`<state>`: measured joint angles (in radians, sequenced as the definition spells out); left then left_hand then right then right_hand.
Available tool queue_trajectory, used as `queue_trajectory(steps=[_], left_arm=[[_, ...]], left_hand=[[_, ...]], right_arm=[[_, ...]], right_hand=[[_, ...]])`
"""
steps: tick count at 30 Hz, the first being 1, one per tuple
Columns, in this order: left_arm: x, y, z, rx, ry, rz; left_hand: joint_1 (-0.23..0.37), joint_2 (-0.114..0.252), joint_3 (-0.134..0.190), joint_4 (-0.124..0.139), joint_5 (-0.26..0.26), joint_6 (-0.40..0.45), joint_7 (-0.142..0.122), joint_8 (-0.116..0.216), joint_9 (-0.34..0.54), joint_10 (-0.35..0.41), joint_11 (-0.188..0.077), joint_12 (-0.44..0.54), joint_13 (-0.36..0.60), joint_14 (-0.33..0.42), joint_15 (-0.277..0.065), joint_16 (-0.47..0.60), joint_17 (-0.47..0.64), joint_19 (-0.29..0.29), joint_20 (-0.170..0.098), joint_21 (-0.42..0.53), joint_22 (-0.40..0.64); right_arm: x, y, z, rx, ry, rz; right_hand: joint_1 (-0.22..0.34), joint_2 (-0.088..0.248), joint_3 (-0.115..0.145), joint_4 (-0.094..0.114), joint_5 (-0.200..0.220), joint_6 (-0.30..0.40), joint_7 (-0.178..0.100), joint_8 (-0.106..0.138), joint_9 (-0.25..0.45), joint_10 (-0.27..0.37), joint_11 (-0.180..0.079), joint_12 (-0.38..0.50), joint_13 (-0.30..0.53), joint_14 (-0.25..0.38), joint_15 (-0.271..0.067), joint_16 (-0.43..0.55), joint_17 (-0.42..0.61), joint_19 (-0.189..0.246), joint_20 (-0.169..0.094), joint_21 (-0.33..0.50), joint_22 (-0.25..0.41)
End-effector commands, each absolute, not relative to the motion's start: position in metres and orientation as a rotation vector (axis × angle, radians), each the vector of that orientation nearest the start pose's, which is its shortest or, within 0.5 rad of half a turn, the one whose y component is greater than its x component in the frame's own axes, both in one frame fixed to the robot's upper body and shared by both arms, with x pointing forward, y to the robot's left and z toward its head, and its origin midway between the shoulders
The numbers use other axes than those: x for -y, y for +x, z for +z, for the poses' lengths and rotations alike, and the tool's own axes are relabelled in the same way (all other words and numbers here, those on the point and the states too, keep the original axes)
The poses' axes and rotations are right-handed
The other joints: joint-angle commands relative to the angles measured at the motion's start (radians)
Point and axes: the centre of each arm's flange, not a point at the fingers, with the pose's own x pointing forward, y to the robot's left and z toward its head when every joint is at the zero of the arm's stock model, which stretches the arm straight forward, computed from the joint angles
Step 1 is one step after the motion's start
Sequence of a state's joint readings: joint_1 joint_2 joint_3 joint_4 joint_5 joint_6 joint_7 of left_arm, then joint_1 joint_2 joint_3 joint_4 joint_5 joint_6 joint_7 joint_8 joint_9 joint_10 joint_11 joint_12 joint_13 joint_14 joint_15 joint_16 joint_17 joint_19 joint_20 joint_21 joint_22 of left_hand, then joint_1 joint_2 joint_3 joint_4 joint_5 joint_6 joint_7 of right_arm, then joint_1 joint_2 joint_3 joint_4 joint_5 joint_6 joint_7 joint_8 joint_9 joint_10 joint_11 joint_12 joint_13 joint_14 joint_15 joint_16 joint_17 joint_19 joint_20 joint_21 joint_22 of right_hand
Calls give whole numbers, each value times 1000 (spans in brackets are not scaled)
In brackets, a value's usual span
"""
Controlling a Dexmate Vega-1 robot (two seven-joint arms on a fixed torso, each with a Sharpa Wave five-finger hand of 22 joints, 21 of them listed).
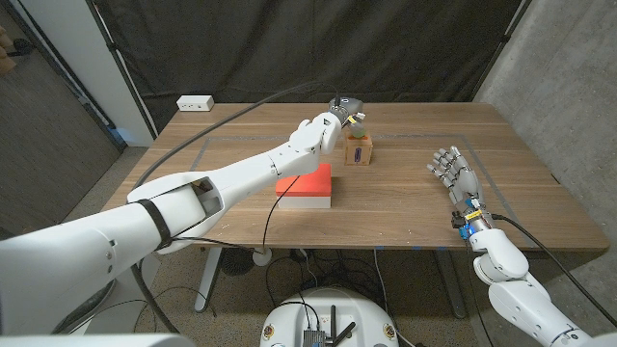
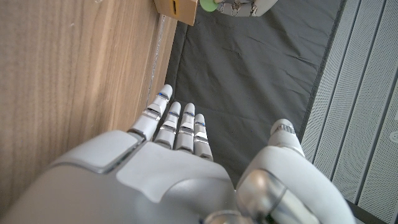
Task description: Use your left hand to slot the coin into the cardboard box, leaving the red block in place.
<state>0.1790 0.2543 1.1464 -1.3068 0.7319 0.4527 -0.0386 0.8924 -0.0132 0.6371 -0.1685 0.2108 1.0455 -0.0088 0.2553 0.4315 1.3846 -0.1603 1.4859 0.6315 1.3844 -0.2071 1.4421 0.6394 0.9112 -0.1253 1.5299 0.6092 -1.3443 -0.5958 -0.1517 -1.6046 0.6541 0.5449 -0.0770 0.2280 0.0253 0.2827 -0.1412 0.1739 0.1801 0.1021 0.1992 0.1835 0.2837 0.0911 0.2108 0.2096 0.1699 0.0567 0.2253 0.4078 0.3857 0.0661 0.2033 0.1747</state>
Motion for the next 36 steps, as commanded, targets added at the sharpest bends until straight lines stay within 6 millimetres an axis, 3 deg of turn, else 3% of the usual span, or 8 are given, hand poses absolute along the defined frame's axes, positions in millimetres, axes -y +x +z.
queue_trajectory(steps=[1, 36], left_arm=[[25, 642, 121, 730, 1654, 46], [26, 641, 122, 742, 1647, 50]], left_hand=[[13, -2, -2, -3, 3, 2, -6, 3, 2, 6, -2, -5, -6, 3, -1, 0, 4, -5, -85, 5, 0], [16, 0, -6, -2, 3, 2, -5, 2, 5, 3, -2, -8, -4, 4, -1, -4, 7, -3, -85, 11, 2]], right_arm=[[352, 531, -121, 707, 104, 64], [350, 534, -121, 707, 108, 67]], right_hand=[[1, 10, 1, -5, 5, 7, 2, 1, 6, 8, 1, -3, -1, 6, 2, 2, 3, 9, 1, 0, 2], [1, 10, 1, -5, 5, 7, 2, 0, 6, 9, -1, -3, -1, 8, 2, 3, 1, 10, 3, -1, 2]])
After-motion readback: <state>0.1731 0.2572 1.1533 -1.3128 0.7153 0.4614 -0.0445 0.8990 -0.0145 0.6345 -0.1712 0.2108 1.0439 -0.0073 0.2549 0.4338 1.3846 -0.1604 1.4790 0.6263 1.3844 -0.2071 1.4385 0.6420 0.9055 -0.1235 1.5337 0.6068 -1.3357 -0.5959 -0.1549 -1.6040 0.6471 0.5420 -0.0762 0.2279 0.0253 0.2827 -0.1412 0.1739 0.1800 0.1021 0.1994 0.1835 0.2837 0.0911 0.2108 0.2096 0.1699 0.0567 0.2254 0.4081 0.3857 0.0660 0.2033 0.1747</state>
